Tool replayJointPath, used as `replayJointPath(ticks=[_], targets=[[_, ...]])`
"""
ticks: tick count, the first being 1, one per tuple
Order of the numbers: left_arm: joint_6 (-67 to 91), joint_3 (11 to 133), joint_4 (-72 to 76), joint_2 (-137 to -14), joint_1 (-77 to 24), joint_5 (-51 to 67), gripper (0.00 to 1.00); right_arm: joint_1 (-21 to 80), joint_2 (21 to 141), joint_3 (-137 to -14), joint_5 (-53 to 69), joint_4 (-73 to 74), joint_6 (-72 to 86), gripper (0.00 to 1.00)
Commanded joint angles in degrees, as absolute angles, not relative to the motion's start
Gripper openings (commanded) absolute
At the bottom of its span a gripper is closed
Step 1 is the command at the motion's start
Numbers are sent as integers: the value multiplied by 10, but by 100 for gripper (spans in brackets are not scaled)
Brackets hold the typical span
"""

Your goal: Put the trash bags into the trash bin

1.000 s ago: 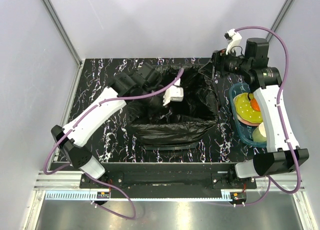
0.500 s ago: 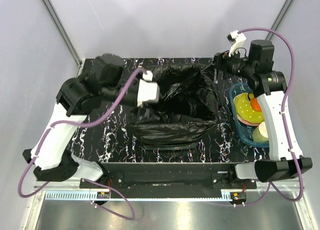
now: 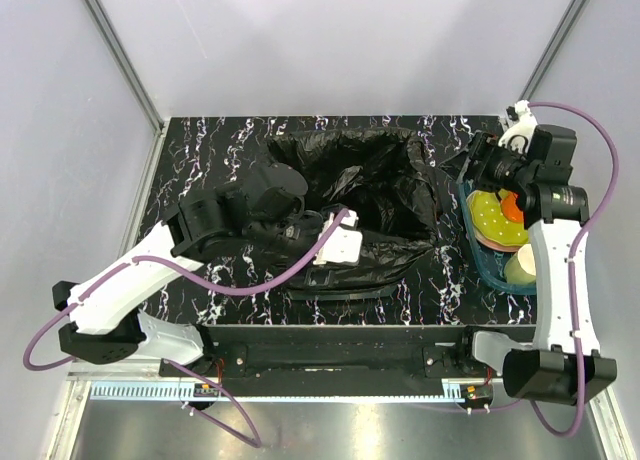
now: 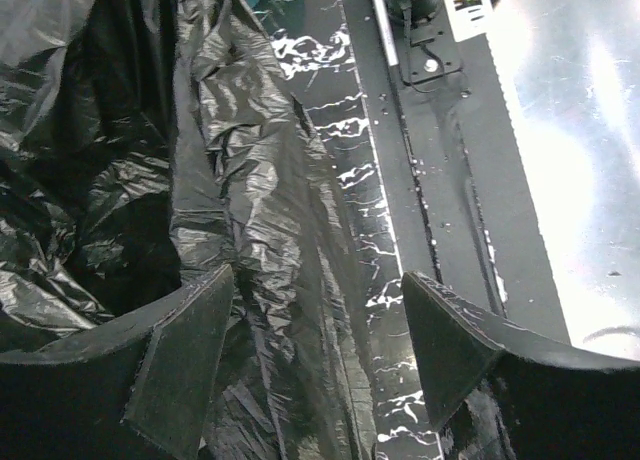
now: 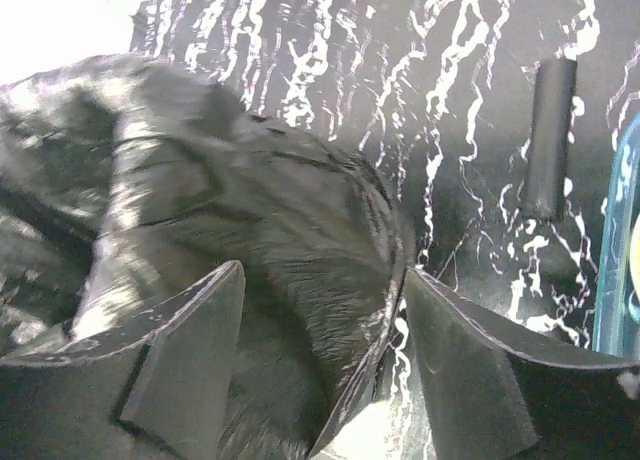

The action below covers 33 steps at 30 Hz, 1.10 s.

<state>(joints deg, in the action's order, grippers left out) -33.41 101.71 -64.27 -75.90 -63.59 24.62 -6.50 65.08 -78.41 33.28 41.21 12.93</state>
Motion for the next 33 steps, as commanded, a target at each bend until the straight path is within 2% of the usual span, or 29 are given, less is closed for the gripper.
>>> replayJointPath(ticks=[1,3,4,7,13,19,22,27,29,30,31,33], targets=[[-321,1011,-586,-747,-644,198,73,-86,694,-741,308,334,154,69],[-317,1019,-586,-749,-646,194,73,-86,723,-717,326,288,163,66],[-316,1021,-585,-749,-647,193,73,-85,732,-709,341,273,170,59],[-319,1027,-585,-751,-650,186,73,-84,765,-679,361,232,184,51],[-322,1031,-587,-766,-651,171,75,-57,795,-599,366,194,179,41],[-309,1010,-583,-777,-650,156,72,-7,803,-540,358,187,166,37],[-305,993,-581,-778,-651,149,66,15,815,-519,353,186,163,37],[-304,965,-584,-781,-651,136,55,38,824,-505,357,187,163,38],[-304,952,-583,-780,-650,128,52,38,821,-510,358,196,161,45],[-307,948,-583,-780,-651,124,47,38,817,-525,352,205,151,49],[-308,939,-581,-780,-650,121,43,38,814,-533,342,224,143,57],[-309,931,-578,-778,-648,113,36,31,799,-560,335,237,124,65]])
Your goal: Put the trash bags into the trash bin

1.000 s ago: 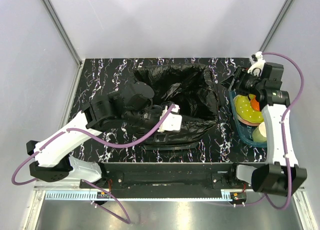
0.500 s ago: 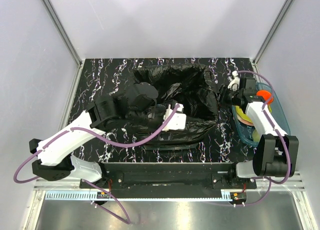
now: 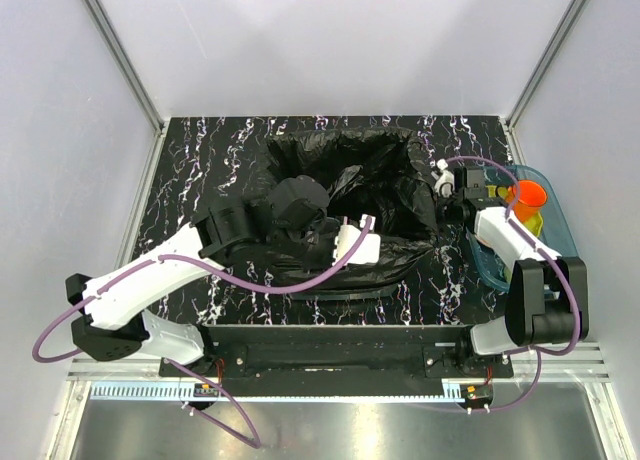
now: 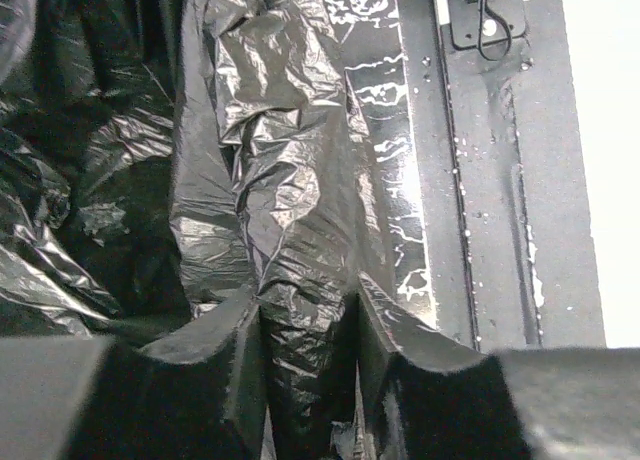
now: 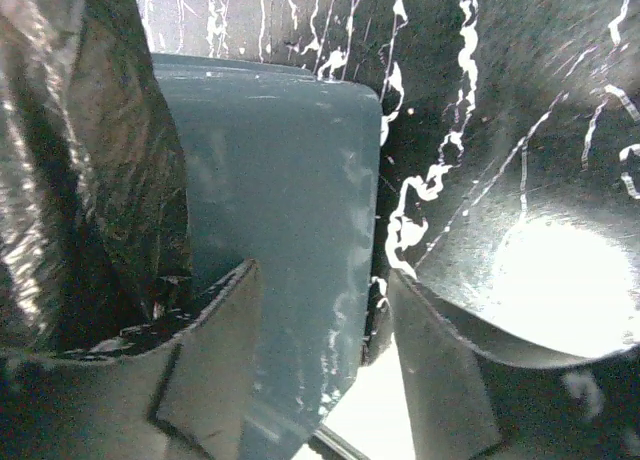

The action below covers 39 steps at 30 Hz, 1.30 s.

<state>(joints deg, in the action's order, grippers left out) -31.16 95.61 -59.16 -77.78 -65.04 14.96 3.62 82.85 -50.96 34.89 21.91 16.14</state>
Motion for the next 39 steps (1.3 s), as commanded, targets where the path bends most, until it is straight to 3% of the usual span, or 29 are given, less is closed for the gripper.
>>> replayJointPath(ticks=[1,6,14,24,28,30,31,34,39], targets=[[-310,925,-578,-779,-644,109,33,26,794,-569,327,249,120,69],[-318,924,-581,-787,-588,131,24,3,765,-624,310,277,87,98],[-421,983,-595,-839,-457,152,19,-18,762,-680,299,299,61,100],[-476,1060,-547,-940,-352,170,20,-24,783,-709,306,299,59,100],[-508,1074,-544,-947,-339,178,32,-24,781,-719,309,303,51,100],[-512,1084,-545,-947,-335,183,42,-24,780,-721,312,305,51,100],[-514,1099,-545,-947,-335,185,54,-24,779,-722,313,306,50,100],[-520,1128,-551,-941,-335,189,69,-25,774,-722,316,306,48,100],[-512,1204,-559,-930,-334,195,77,-25,765,-726,323,309,45,100]])
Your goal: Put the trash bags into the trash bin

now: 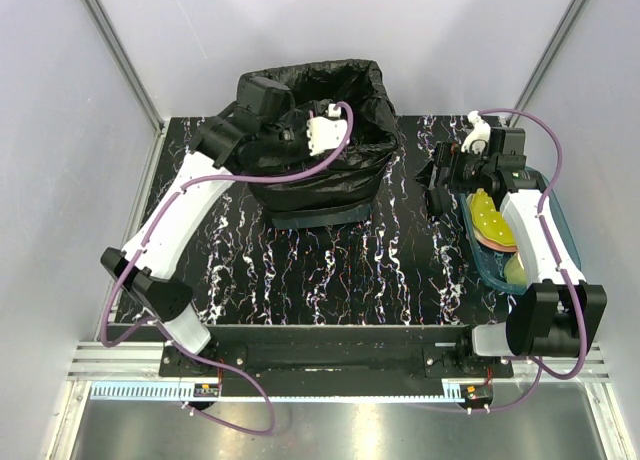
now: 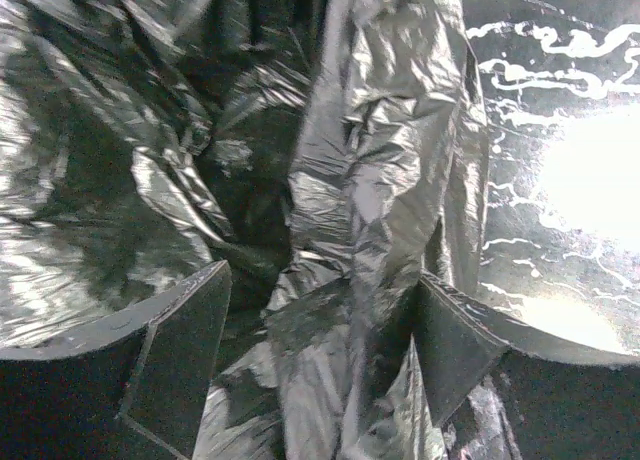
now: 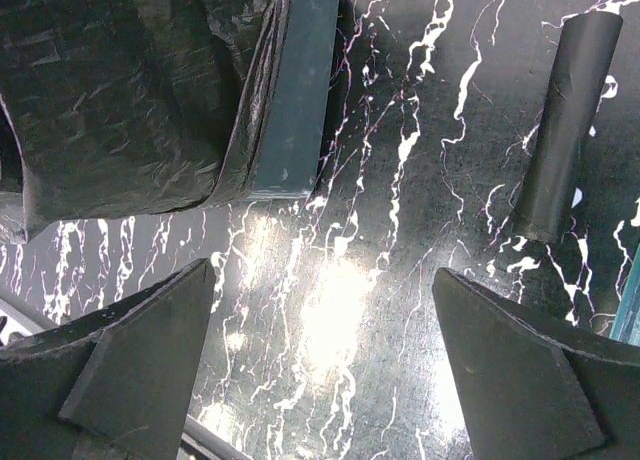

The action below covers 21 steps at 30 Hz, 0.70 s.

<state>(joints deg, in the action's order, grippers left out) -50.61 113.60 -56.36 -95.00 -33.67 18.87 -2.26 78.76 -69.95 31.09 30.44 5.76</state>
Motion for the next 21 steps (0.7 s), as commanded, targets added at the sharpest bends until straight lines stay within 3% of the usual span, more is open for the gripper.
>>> replayJointPath(ticks=[1,8,12,18,21], targets=[[-508,1209,-558,-915,-335,201,78,-24,762,-729,323,310,44,100],[-395,1191,-506,-819,-322,212,89,-24,739,-758,336,316,29,100],[-298,1162,-498,-767,-259,200,93,-25,722,-791,343,327,20,100],[-165,1158,-588,-751,-36,247,98,-23,707,-817,334,403,3,98],[-143,1092,-624,-744,53,280,99,-20,697,-798,310,430,-22,98]])
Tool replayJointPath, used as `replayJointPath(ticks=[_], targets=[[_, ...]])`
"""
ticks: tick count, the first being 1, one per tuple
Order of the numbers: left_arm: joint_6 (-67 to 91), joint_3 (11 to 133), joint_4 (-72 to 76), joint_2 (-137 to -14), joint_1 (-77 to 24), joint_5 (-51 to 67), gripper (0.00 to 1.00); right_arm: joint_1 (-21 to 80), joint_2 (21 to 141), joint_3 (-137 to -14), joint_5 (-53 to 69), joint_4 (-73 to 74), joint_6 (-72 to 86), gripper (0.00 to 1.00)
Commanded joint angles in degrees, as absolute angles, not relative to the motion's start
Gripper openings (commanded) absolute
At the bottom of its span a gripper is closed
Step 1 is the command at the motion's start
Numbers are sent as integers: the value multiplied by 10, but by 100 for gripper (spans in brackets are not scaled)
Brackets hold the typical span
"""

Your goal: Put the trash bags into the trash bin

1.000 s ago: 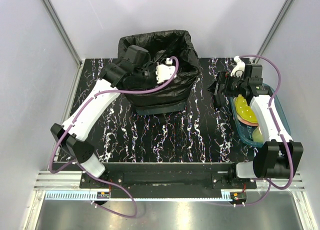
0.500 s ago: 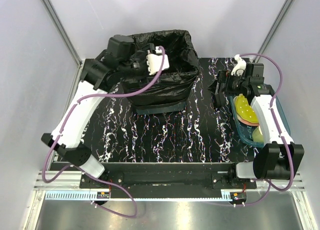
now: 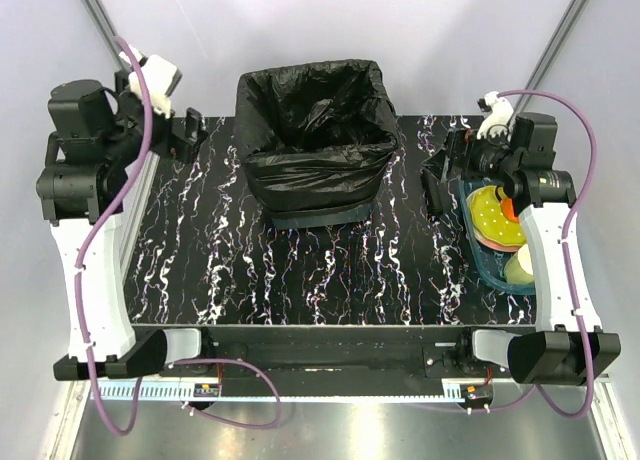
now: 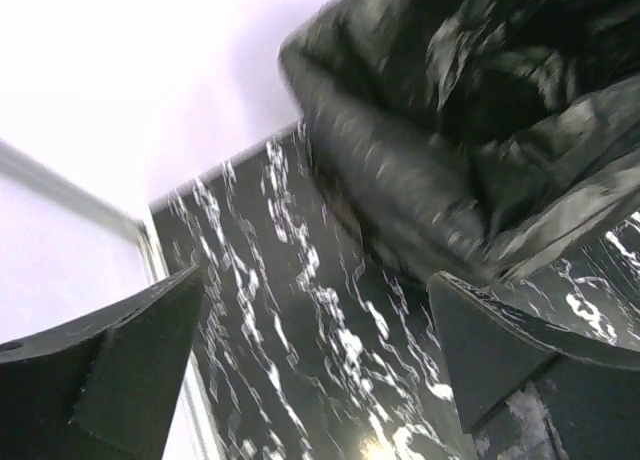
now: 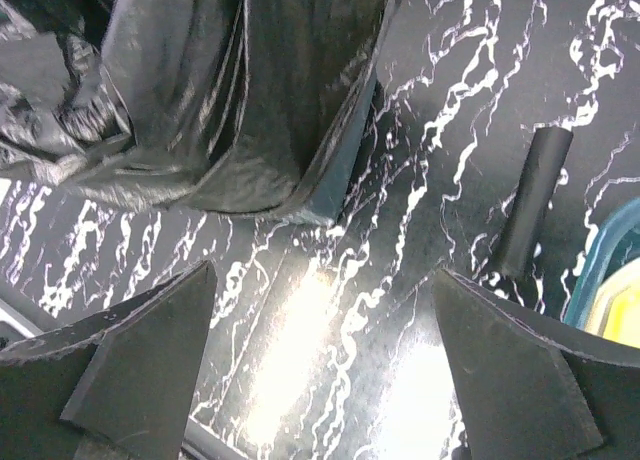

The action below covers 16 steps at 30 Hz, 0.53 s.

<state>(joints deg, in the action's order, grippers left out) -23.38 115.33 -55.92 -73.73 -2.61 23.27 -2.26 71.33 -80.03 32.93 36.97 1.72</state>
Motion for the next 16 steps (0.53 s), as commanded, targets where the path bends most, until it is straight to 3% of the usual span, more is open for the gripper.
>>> replayJointPath(ticks=[1,8,16], targets=[[-132,1032,-626,-742,77,268,99,-18,700,-795,296,439,-29,98],[-55,749,-528,-664,86,149,99,-11,691,-698,260,466,-83,100],[-48,655,-478,-602,83,119,99,-4,630,-643,264,425,-78,100]])
